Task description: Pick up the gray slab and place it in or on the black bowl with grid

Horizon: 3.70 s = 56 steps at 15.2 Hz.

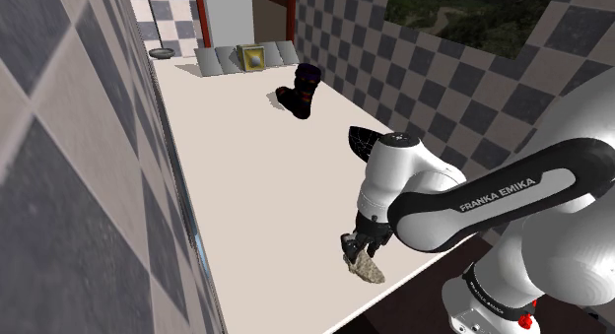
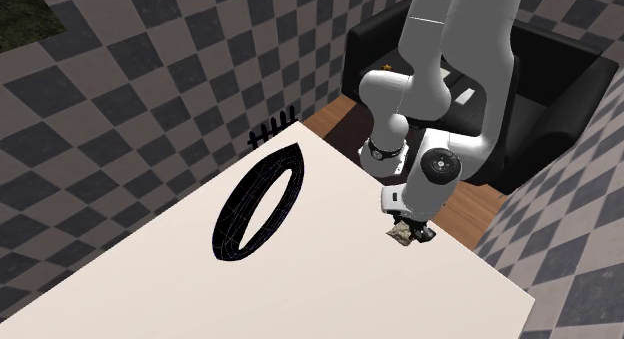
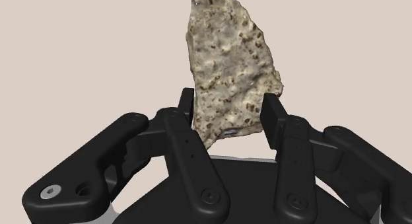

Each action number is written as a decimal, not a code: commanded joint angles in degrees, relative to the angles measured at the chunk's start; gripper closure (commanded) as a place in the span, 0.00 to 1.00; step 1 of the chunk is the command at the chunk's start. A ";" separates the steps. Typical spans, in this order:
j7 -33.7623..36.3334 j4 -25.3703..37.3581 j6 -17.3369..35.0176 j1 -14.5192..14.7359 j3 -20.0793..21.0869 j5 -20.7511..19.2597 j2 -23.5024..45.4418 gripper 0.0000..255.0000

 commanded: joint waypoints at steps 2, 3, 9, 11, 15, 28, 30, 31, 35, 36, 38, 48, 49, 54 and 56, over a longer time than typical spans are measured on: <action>-0.03 -0.20 -0.17 0.00 0.04 -0.02 0.15 1.00; -0.03 -0.18 -0.18 -0.01 0.03 -0.03 0.15 1.00; 0.15 -0.06 -1.41 0.08 -0.12 -0.16 -0.98 1.00; 0.43 0.29 -4.00 0.12 -0.52 -0.55 -3.23 1.00; 0.99 1.22 -9.02 0.13 -1.36 -1.41 -7.35 1.00; 17.45 0.48 4.39 -3.50 15.69 -9.56 1.21 0.00; 17.45 0.47 4.39 -3.49 15.68 -9.56 1.21 0.00; 17.45 0.48 4.39 -3.50 15.68 -9.56 1.21 0.00; 17.45 0.48 4.37 -3.49 15.67 -9.56 1.19 0.00; 17.45 0.48 4.37 -3.49 15.67 -9.56 1.19 1.00; 17.45 0.47 4.37 -3.49 15.67 -9.56 1.19 1.00; 16.28 0.95 0.39 -1.92 14.02 -8.40 -2.38 1.00; 15.97 1.14 -0.92 -1.50 13.51 -8.16 -3.51 1.00; 14.83 2.33 -7.23 0.04 11.18 -7.64 -8.69 1.00; 14.51 2.92 -9.64 0.45 10.34 -7.68 -10.53 1.00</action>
